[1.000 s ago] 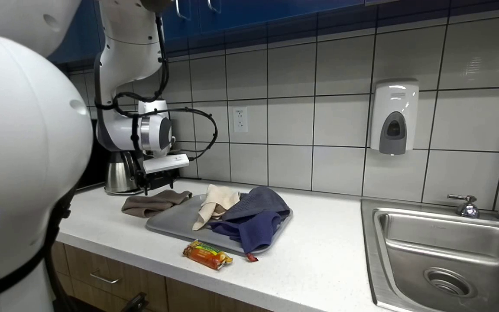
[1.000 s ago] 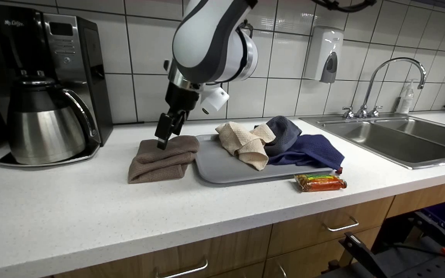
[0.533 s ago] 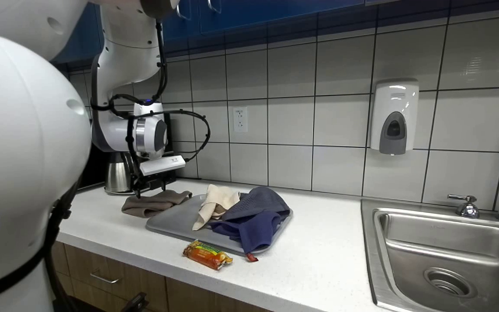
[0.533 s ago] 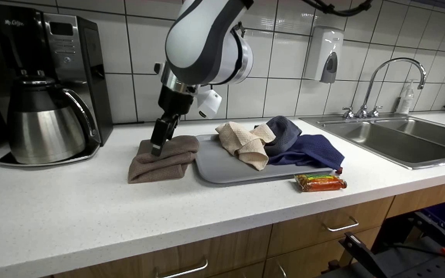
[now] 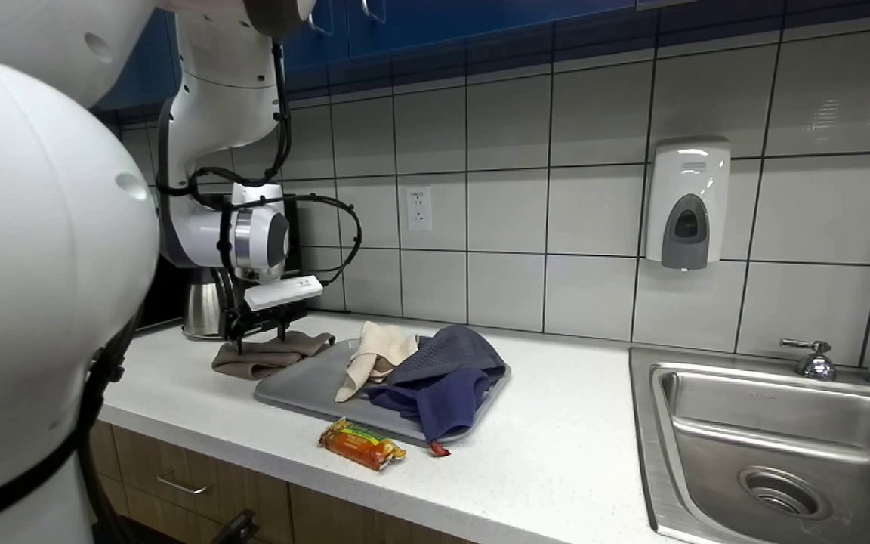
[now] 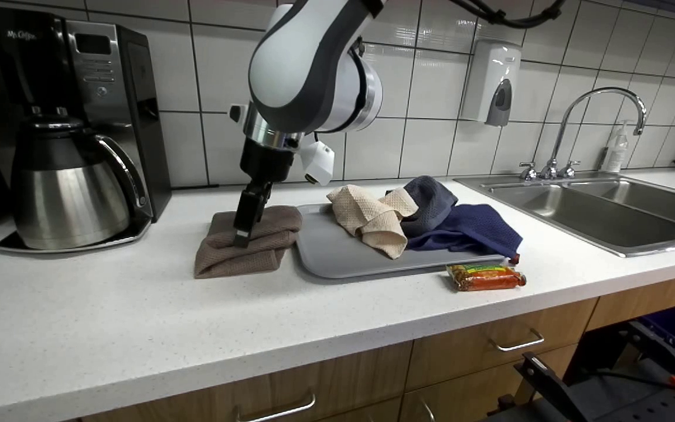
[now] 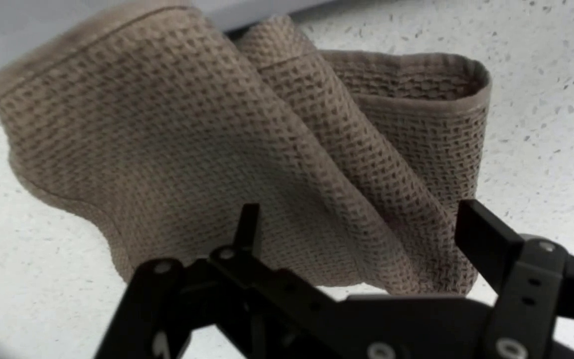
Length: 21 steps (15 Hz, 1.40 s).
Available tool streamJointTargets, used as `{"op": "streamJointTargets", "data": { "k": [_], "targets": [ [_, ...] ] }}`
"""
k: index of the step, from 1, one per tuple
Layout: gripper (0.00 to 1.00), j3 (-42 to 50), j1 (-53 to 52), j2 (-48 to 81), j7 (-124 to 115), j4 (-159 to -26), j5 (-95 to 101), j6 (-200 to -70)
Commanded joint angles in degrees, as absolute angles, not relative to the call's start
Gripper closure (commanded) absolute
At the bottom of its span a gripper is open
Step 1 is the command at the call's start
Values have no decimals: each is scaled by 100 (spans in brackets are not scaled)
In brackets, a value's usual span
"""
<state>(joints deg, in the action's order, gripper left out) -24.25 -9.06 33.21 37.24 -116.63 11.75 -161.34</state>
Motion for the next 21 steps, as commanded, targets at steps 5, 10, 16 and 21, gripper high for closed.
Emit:
{"op": "streamJointTargets", "data": {
  "k": [5, 10, 16, 21],
  "targets": [
    [0, -2255, -1044, 3478, 3770, -11445, 1326, -15958],
    [0, -2101, -1204, 3623, 3696, -11327, 1410, -15951],
    [0, -2025, -1319, 3731, 3648, -11158, 1439, -15969],
    [0, -1938, -1411, 3815, 3590, -11078, 1461, -15914]
  ]
}}
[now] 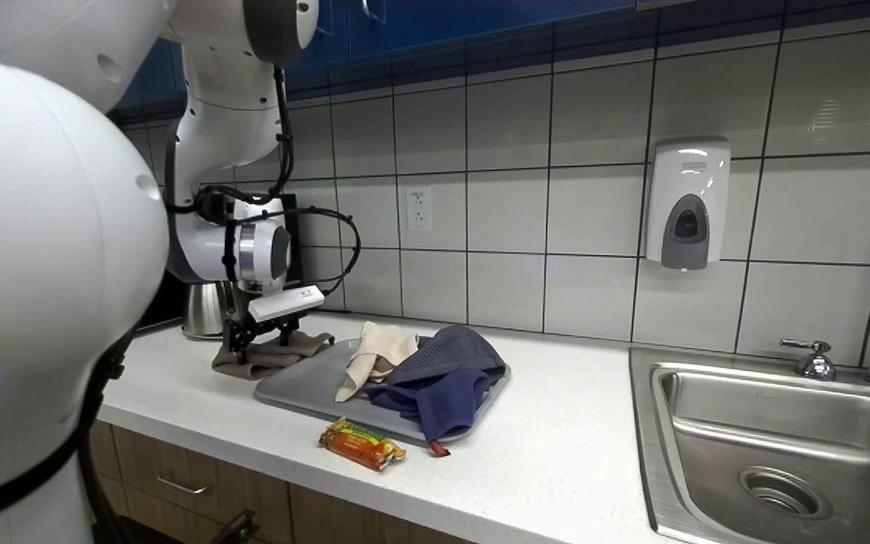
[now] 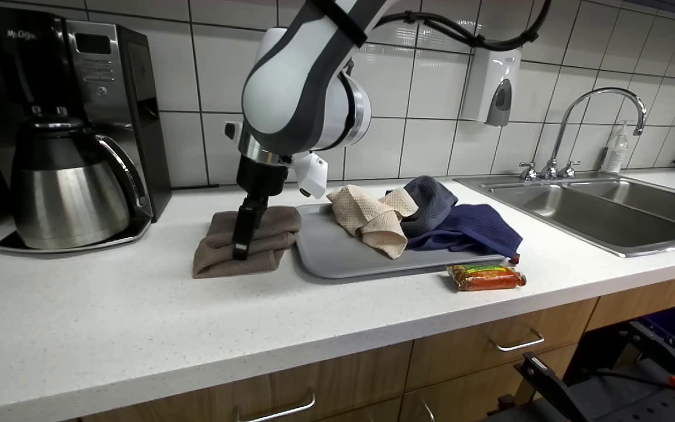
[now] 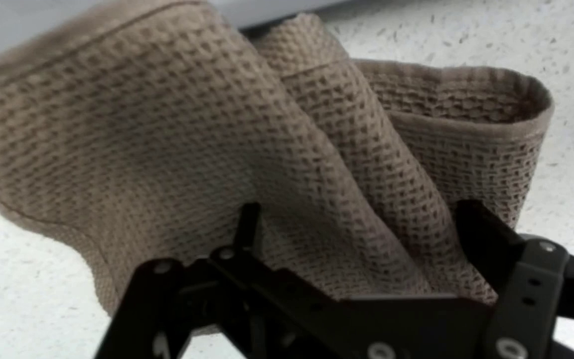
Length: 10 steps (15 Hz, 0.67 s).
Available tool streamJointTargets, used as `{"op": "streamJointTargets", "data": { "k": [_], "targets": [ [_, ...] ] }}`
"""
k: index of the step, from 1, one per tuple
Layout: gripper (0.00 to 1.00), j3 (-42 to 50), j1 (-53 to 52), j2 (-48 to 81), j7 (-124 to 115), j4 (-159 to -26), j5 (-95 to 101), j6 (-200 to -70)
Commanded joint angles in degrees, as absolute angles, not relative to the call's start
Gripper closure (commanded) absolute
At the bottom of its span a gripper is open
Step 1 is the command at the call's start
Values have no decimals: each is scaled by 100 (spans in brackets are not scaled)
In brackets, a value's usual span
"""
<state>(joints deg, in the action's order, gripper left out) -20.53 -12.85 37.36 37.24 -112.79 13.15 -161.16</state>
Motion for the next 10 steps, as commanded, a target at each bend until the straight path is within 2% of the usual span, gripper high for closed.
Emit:
{"op": "streamJointTargets", "data": {
  "k": [1, 4, 5, 10],
  "targets": [
    [0, -1922, -1427, 3839, 3587, -11054, 1461, -15905],
    [0, -1924, -1468, 3863, 3585, -11035, 1458, -15917],
    [17, -1928, -1476, 3869, 3584, -11028, 1456, -15926],
    [58, -1922, -1534, 3869, 3567, -10995, 1461, -15933]
  ]
}}
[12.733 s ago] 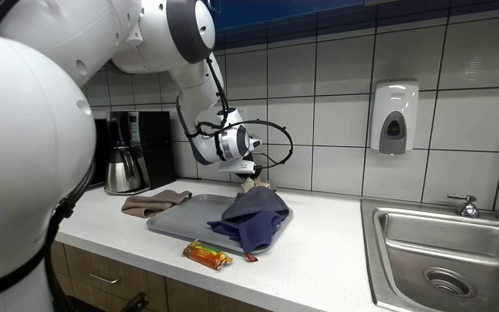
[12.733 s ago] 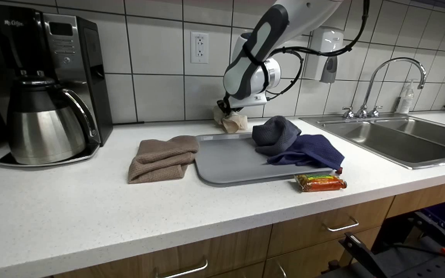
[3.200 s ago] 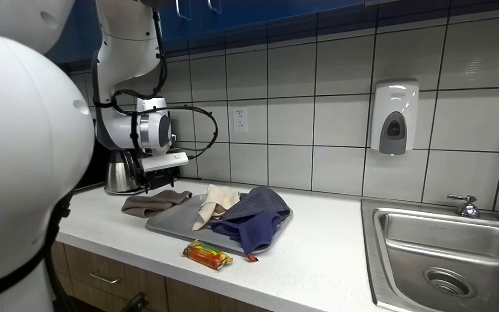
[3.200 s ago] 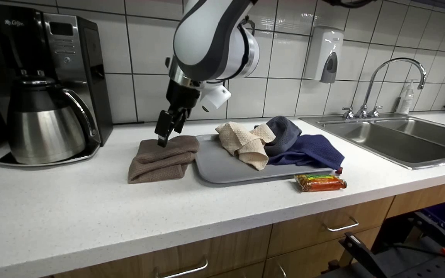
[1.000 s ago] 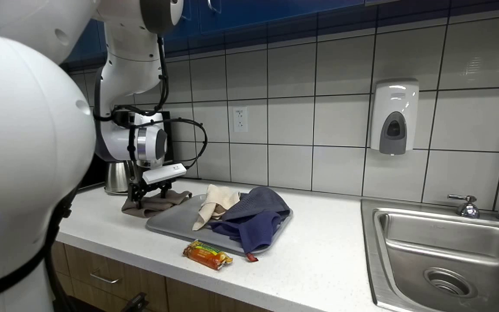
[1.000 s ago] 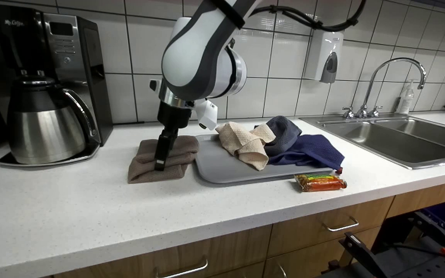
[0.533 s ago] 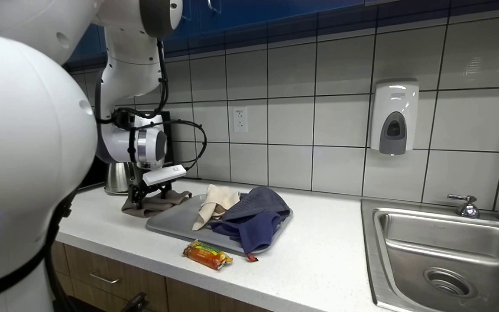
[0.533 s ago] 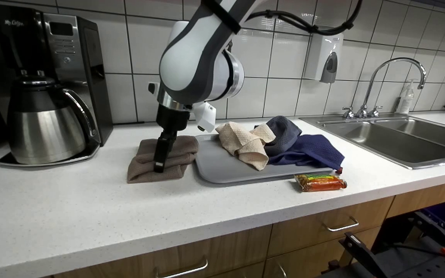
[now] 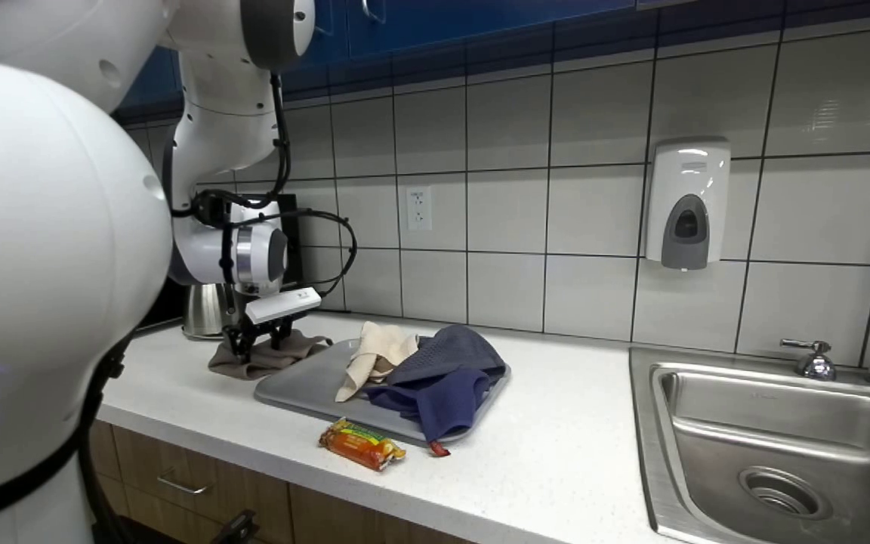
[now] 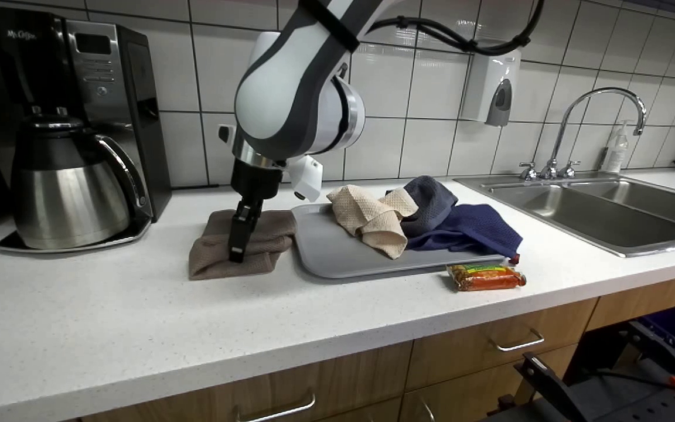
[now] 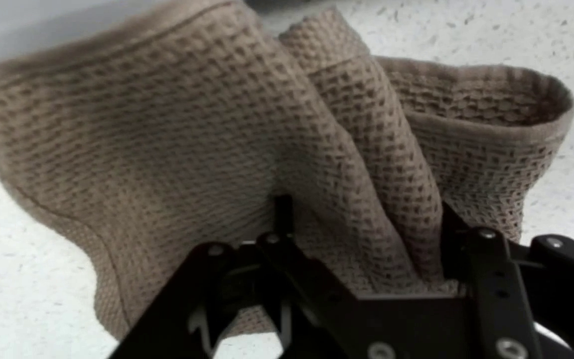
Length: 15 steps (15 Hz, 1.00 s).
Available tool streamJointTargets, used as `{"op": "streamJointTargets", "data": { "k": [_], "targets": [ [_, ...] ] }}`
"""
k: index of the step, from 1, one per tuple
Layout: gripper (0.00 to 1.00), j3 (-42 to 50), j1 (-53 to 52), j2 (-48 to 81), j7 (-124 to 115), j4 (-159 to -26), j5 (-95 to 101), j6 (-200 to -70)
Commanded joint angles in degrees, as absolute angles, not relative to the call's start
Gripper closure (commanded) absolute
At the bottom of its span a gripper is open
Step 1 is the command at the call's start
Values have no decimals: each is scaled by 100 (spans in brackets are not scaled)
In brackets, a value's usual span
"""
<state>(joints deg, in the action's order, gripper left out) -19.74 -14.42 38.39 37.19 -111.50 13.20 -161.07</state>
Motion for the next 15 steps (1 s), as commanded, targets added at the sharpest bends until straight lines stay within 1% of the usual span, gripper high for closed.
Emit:
{"op": "streamJointTargets", "data": {
  "k": [1, 4, 5, 6, 7, 9, 15],
  "targets": [
    [66, -1918, -1544, 3869, 3559, -10988, 1461, -15934],
    [88, -1900, -1522, 3880, 3589, -10964, 1469, -15946],
    [96, -1888, -1518, 3875, 3588, -10960, 1473, -15955],
    [99, -1887, -1505, 3864, 3582, -10956, 1462, -15962],
    [100, -1875, -1505, 3853, 3566, -10958, 1457, -15974],
    [98, -1857, -1485, 3830, 3527, -10957, 1439, -15989],
    [98, -1760, -1465, 3606, 3344, -11054, 1449, -16155]
  ]
}}
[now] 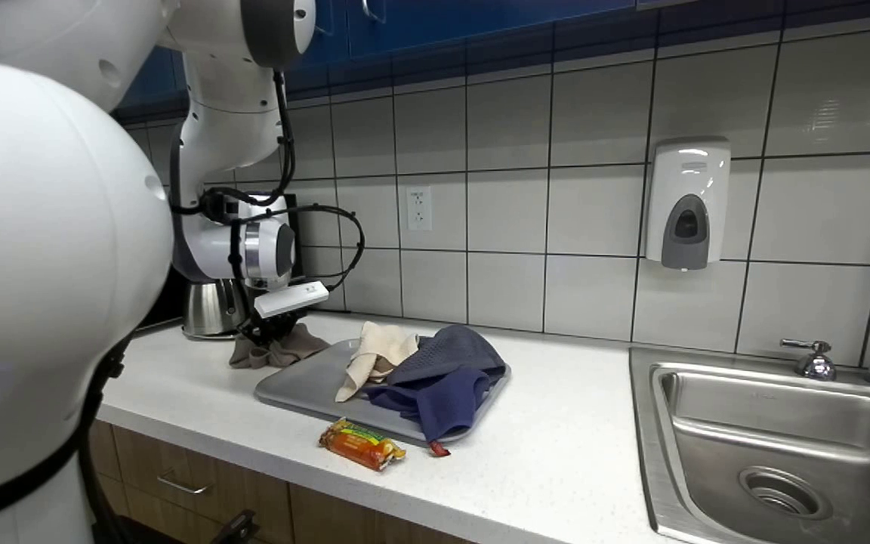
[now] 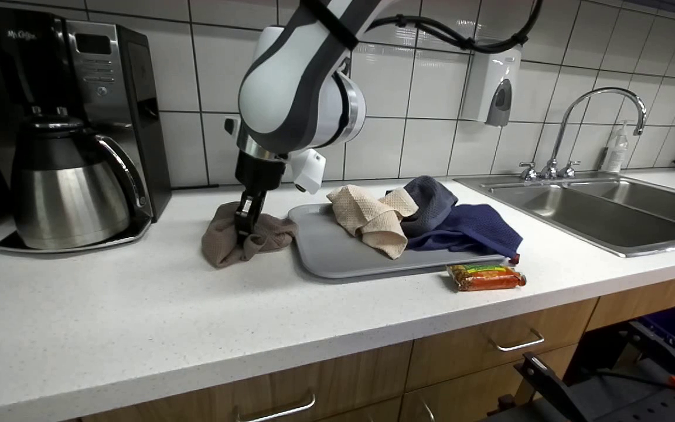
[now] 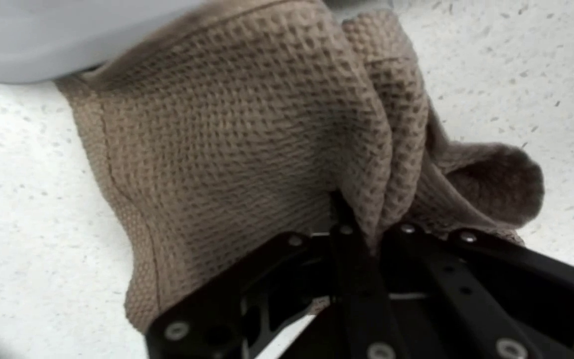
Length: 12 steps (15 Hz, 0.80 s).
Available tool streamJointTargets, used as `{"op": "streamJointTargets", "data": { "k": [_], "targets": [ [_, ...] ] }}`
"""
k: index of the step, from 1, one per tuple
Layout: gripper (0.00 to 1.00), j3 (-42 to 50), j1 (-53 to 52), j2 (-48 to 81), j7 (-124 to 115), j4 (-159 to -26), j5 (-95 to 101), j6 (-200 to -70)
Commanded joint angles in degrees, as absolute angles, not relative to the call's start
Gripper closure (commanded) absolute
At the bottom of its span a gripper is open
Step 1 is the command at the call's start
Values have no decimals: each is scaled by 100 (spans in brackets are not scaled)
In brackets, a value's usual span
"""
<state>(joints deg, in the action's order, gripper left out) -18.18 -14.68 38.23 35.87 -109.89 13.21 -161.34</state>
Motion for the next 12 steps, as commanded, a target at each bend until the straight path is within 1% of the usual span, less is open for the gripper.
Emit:
{"op": "streamJointTargets", "data": {
  "k": [1, 5, 12],
  "targets": [
    [98, -1747, -1465, 3557, 3301, -11065, 1441, -16167],
    [98, -1883, -1314, 3344, 3284, -11150, 1347, -16142],
    [98, -1662, -1444, 2957, 2802, -11237, 1426, -16222]
  ]
}}
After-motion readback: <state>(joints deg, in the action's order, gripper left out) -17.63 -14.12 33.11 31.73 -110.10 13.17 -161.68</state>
